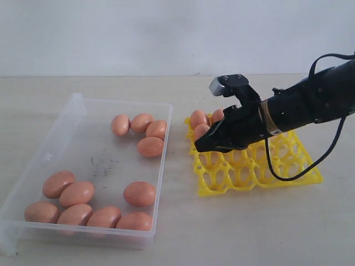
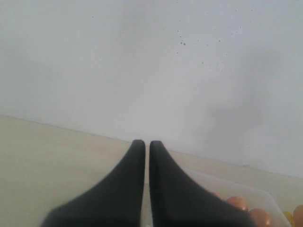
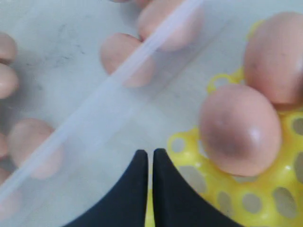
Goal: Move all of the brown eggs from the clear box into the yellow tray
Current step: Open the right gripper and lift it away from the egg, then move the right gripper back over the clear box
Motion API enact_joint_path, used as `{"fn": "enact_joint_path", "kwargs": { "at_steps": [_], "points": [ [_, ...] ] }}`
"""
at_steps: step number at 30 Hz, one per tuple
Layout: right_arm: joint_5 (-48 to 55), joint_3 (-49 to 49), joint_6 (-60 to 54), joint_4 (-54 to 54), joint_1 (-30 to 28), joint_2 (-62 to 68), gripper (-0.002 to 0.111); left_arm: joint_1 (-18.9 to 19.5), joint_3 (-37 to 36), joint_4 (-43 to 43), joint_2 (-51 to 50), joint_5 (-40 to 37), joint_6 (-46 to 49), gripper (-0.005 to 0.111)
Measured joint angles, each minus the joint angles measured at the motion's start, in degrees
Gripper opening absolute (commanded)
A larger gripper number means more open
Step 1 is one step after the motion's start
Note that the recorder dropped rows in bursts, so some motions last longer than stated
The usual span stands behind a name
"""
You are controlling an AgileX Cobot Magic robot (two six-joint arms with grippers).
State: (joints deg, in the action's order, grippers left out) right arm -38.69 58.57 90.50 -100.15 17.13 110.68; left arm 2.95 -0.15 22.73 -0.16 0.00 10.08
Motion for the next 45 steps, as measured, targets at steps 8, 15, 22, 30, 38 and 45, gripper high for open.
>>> {"fn": "enact_joint_path", "kwargs": {
  "at_steps": [8, 15, 22, 30, 38, 45],
  "points": [
    [5.9, 2.0, 1.7, 0.1, 11.4, -7.8, 0.000, 0.0, 0.0, 0.0, 0.0, 0.0, 0.0, 0.004],
    [25.7, 12.1, -3.8, 0.2, 22.0, -7.8, 0.000, 0.0, 0.0, 0.0, 0.0, 0.0, 0.0, 0.004],
    [37.3, 13.1, -5.1, 0.1, 22.3, -7.8, 0.000, 0.0, 0.0, 0.0, 0.0, 0.0, 0.0, 0.004],
    [49.4, 13.2, -16.2, 2.4, 22.3, -7.8, 0.000, 0.0, 0.0, 0.0, 0.0, 0.0, 0.0, 0.004],
    [68.7, 13.2, -42.3, 19.7, 22.3, -7.8, 0.000, 0.0, 0.0, 0.0, 0.0, 0.0, 0.0, 0.004],
    [68.9, 13.2, -66.4, 42.3, 22.3, -7.8, 0.000, 0.0, 0.0, 0.0, 0.0, 0.0, 0.0, 0.004]
  ]
}}
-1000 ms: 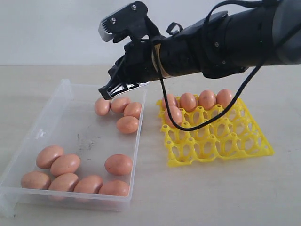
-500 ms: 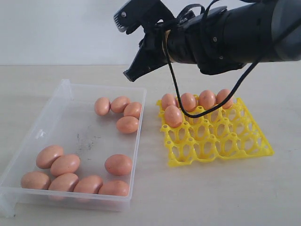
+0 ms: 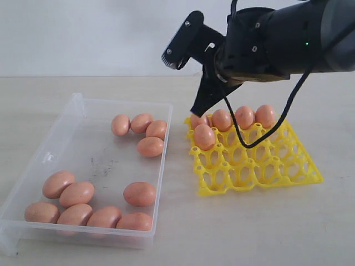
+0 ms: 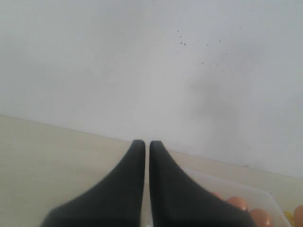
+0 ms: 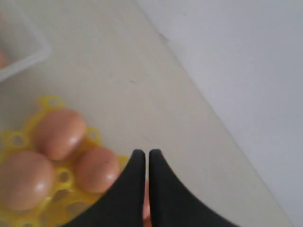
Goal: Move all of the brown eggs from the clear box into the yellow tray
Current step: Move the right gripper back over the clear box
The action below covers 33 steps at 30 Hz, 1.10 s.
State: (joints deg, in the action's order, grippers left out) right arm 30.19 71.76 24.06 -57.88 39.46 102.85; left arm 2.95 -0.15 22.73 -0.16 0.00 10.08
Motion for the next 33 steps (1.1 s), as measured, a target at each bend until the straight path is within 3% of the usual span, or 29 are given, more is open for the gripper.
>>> {"fn": "enact_joint_path", "kwargs": {
  "at_steps": [5, 9, 12, 22, 33],
  "points": [
    [-7.8, 0.1, -24.1, 27.9, 0.0, 0.0, 0.000, 0.0, 0.0, 0.0, 0.0, 0.0, 0.0, 0.004],
    [-3.6, 1.8, -42.4, 45.9, 0.0, 0.0, 0.000, 0.0, 0.0, 0.0, 0.0, 0.0, 0.0, 0.004],
    [0.9, 3.4, -49.6, 53.4, 0.0, 0.0, 0.000, 0.0, 0.0, 0.0, 0.0, 0.0, 0.0, 0.004],
    [8.7, 4.6, -61.2, 68.8, 0.0, 0.0, 0.000, 0.0, 0.0, 0.0, 0.0, 0.0, 0.0, 0.004],
    [9.1, 4.6, -63.0, 73.1, 0.0, 6.2, 0.000, 0.0, 0.0, 0.0, 0.0, 0.0, 0.0, 0.004]
  ]
}}
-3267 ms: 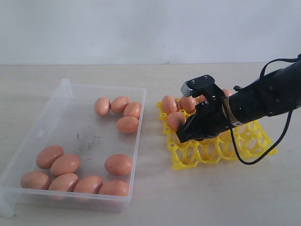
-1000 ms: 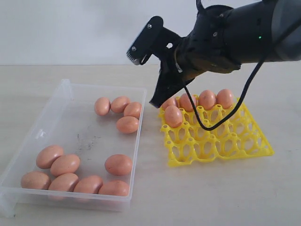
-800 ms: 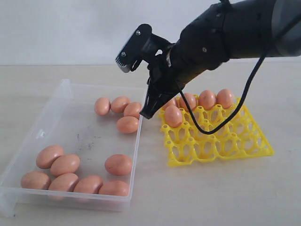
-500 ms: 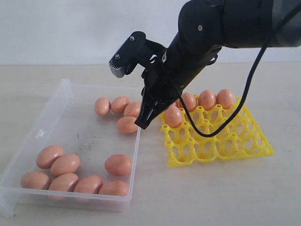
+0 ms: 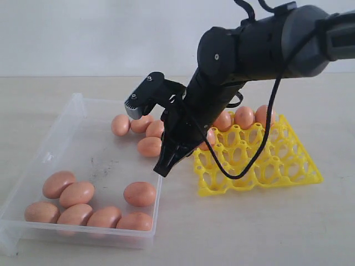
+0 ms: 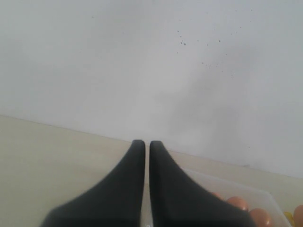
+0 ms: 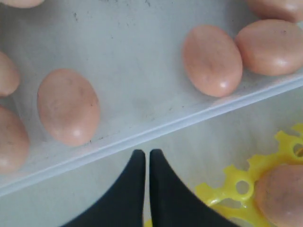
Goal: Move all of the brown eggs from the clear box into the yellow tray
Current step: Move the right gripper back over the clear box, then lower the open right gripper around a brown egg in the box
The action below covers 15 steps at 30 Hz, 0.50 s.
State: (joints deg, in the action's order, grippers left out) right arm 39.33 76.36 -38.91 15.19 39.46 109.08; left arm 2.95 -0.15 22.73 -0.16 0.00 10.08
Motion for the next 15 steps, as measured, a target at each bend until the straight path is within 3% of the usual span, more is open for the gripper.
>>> {"fn": "enact_joint_path", "kwargs": {
  "at_steps": [15],
  "points": [
    [9.4, 19.0, -4.0, 7.8, 0.0, 8.3, 0.000, 0.0, 0.0, 0.0, 0.0, 0.0, 0.0, 0.004]
  ]
}}
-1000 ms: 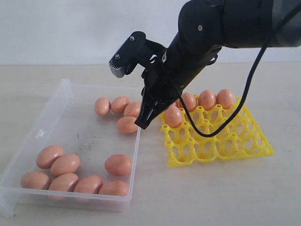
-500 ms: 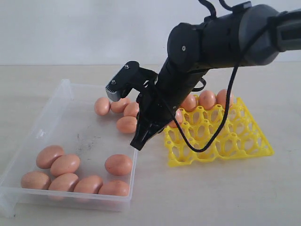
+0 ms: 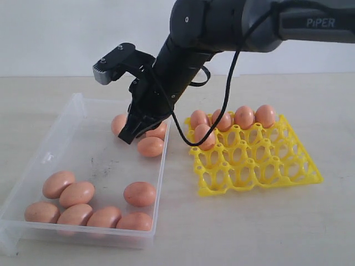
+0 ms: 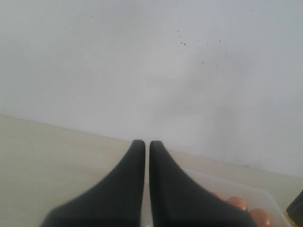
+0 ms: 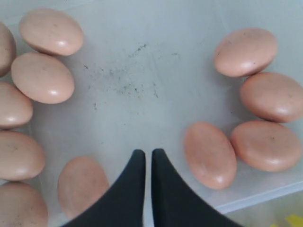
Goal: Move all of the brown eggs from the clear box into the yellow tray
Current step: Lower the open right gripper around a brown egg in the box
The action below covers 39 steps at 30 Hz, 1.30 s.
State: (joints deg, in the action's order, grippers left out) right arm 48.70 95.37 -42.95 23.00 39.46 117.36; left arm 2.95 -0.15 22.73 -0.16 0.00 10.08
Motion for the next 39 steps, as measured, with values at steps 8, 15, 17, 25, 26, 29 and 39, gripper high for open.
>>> {"fn": "enact_joint_path", "kwargs": {
  "at_steps": [8, 15, 17, 25, 26, 29, 39],
  "points": [
    [1.3, 1.0, -2.9, -0.7, 0.0, 0.7, 0.000, 0.0, 0.0, 0.0, 0.0, 0.0, 0.0, 0.004],
    [0.4, 1.0, -4.5, -2.2, 0.0, 2.3, 0.000, 0.0, 0.0, 0.0, 0.0, 0.0, 0.0, 0.004],
    [-0.7, 1.0, -4.7, -3.3, 0.0, 2.4, 0.000, 0.0, 0.0, 0.0, 0.0, 0.0, 0.0, 0.004],
    [-0.6, 2.8, -4.9, -7.6, 0.0, 4.1, 0.000, 0.0, 0.0, 0.0, 0.0, 0.0, 0.0, 0.004],
    [-0.5, 2.9, -5.1, -7.7, 0.0, 4.4, 0.000, 0.0, 0.0, 0.0, 0.0, 0.0, 0.0, 0.004],
    [-0.1, 3.0, -6.1, -8.5, 0.0, 5.9, 0.003, 0.0, 0.0, 0.0, 0.0, 0.0, 0.0, 0.004],
    [-2.5, 3.2, -8.3, -9.1, 0.0, 7.7, 0.056, 0.0, 0.0, 0.0, 0.0, 0.0, 0.0, 0.004]
  ]
}}
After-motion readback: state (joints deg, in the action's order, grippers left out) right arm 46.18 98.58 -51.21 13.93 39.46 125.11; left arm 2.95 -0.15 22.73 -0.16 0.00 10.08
